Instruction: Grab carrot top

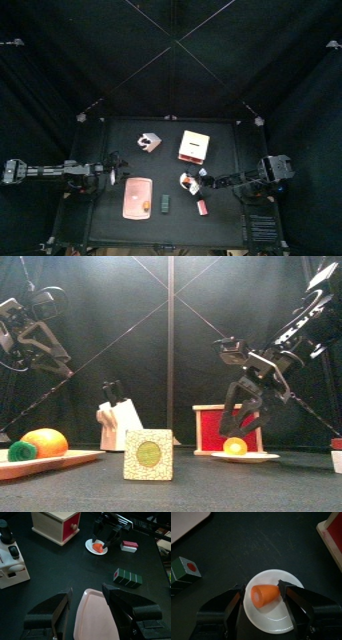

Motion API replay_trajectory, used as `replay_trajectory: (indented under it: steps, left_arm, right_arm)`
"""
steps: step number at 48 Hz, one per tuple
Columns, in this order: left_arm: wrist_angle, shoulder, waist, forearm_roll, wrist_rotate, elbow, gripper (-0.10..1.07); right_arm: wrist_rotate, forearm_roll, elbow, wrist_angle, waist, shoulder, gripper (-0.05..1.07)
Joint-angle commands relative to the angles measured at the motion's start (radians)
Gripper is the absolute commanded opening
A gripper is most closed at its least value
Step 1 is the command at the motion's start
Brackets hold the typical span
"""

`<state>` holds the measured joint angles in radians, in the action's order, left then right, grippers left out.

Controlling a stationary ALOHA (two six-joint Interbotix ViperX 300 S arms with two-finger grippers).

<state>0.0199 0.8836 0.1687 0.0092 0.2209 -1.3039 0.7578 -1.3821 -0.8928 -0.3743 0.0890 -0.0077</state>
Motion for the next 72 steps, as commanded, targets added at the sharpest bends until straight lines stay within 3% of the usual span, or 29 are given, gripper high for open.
replay_trajectory:
  steps: [1, 18, 33, 42, 53, 64, 72]
  left_arm:
    - [0.008, -0.002, 0.003, 0.002, -0.002, 0.014, 0.87]
    - [0.008, -0.002, 0.025, 0.002, -0.002, 0.014, 0.87]
    - [0.008, -0.002, 0.025, -0.015, 0.003, -0.003, 0.87]
    - [0.008, -0.002, 0.028, -0.035, 0.0, -0.008, 0.87]
    - [0.008, -0.002, 0.031, -0.035, -0.002, -0.006, 0.87]
    - [0.008, -0.002, 0.037, -0.034, -0.002, -0.006, 0.87]
    - [0.008, -0.003, 0.04, -0.035, 0.0, -0.006, 0.87]
  right_arm:
    - [0.0, 0.0, 0.035, -0.003, 0.003, -0.018, 0.89]
    - [0.0, -0.014, 0.19, -0.003, 0.026, -0.002, 0.89]
    - [-0.002, -0.172, 0.36, -0.025, 0.052, 0.107, 0.89]
    - [0.003, -0.284, 0.472, -0.138, 0.1, 0.19, 0.89]
    - [0.002, -0.344, 0.572, -0.218, 0.147, 0.221, 0.89]
    - [0.011, -0.408, 0.64, -0.38, 0.201, 0.273, 0.89]
    - [0.012, -0.413, 0.655, -0.44, 0.218, 0.288, 0.89]
